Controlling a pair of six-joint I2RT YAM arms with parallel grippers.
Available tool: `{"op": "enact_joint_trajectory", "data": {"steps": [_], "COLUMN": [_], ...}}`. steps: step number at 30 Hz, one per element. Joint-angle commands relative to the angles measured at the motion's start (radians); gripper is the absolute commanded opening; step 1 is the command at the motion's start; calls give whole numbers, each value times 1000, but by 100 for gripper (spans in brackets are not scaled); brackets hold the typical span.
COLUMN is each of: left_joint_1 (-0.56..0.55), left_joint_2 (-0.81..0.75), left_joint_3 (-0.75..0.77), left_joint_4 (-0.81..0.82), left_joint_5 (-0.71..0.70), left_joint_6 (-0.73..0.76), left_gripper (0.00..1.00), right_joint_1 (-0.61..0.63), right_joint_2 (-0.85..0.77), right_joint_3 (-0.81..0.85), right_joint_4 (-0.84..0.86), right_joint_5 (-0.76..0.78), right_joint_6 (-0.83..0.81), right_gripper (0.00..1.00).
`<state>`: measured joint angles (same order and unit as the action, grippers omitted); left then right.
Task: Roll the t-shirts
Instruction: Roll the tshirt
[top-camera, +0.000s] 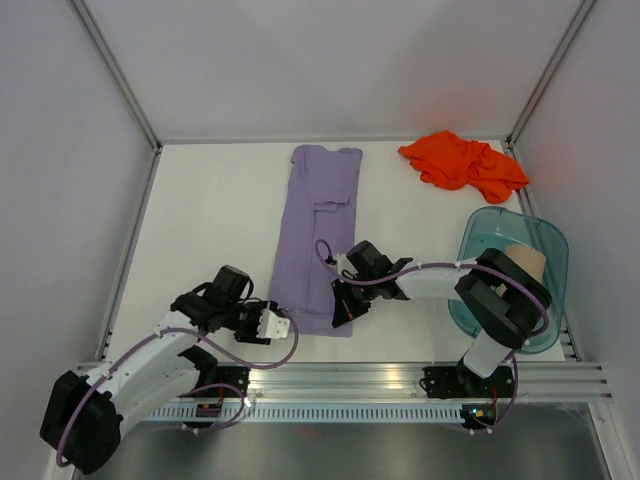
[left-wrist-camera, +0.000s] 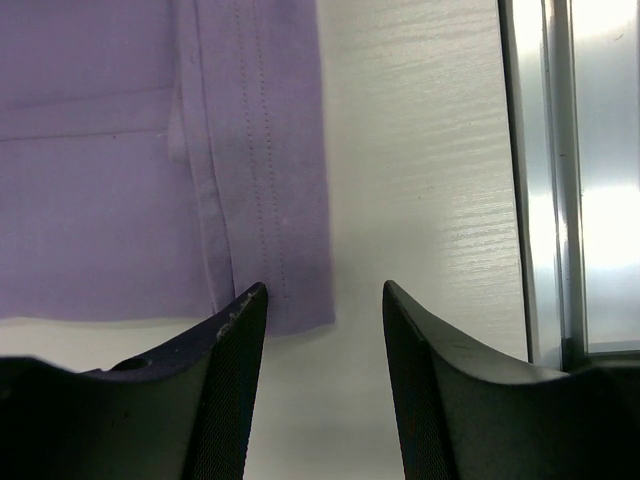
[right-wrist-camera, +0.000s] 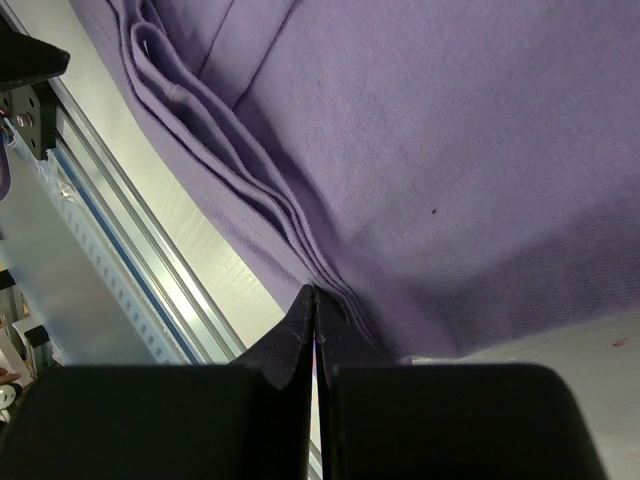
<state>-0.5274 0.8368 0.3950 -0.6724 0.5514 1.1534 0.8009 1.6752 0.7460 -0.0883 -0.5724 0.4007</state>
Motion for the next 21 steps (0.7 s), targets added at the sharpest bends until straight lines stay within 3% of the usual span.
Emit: {"op": "enact_joint_trajectory", "data": {"steps": [1, 4, 6, 10, 15, 21], "left_joint_1": [-13, -16, -19, -23, -25, -25], "left_joint_2": [41, 103, 149, 202, 226, 240], "left_joint_3": [-18, -19, -24, -21, -19, 28], "left_joint_4": [86, 102, 114, 157, 165, 160], "left_joint_5": [-30, -51, -73, -103, -111, -102], "left_joint_6": [54, 57, 60, 20, 2, -99], "left_gripper": [56, 55, 50, 41, 23, 4], "right_joint_1": [-6, -6, -6, 62, 224, 254], "right_joint_2": [14, 4, -20, -115, -222, -314], "right_joint_3": [3, 19, 44, 92, -3, -66], "right_joint_4": [16, -20, -71, -177, -105, -62], "right_joint_5": [9, 31, 60, 279, 397, 485], "right_joint_6": [-14, -43, -80, -203, -246, -287], "right_gripper": [0, 2, 4, 21, 30, 36]}}
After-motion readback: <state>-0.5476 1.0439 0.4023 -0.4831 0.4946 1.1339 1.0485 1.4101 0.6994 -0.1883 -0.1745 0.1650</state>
